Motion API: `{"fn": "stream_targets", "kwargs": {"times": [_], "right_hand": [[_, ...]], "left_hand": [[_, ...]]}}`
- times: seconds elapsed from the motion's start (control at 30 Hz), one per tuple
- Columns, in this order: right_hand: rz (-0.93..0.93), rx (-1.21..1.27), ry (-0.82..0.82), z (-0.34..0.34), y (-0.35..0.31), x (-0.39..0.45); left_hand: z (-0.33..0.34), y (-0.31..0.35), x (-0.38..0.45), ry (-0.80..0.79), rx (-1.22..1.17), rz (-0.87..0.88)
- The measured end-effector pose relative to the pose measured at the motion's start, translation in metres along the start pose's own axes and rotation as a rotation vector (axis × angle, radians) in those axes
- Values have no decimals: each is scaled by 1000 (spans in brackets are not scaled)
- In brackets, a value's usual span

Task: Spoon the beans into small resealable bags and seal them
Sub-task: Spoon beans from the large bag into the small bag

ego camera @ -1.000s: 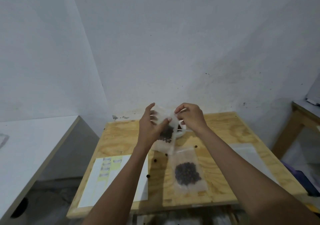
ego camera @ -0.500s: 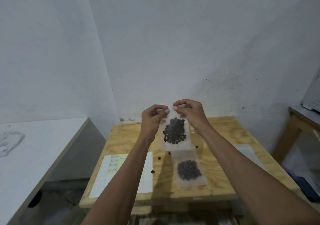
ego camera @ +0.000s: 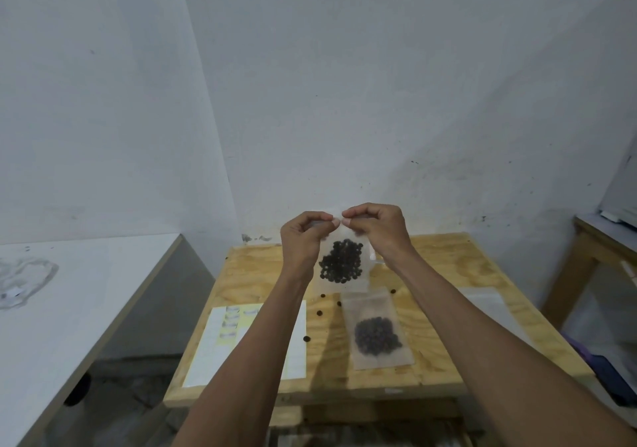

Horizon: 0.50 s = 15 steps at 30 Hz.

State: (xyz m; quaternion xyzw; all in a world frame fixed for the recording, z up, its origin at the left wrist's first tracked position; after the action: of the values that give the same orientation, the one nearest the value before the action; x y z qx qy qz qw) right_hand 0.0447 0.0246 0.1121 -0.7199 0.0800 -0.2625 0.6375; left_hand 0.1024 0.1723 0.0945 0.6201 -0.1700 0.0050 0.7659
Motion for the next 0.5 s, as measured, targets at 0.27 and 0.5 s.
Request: {"fn": "stream_targets", "kwargs": {"times": [0.27,0.5], "right_hand": [[23,33,-39,-15,6,4],[62,84,-167,-26,15,3]], "left_hand": [[-7,3,1,-90,-20,-64],[-7,-12,2,-113,27,-100]]}}
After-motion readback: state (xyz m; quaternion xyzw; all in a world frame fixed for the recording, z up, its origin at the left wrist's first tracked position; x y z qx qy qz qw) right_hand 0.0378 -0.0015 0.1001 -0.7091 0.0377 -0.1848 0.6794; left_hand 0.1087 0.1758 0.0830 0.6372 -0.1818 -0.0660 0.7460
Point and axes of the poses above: each hand's wrist, its own x-axis towards the middle knuckle, its own z-axis out of the palm, y = z × x, the point moved 1 cm from there along x, towards the middle knuckle, and after that the axes turned 1 degree about x, right-handed, at the moved point
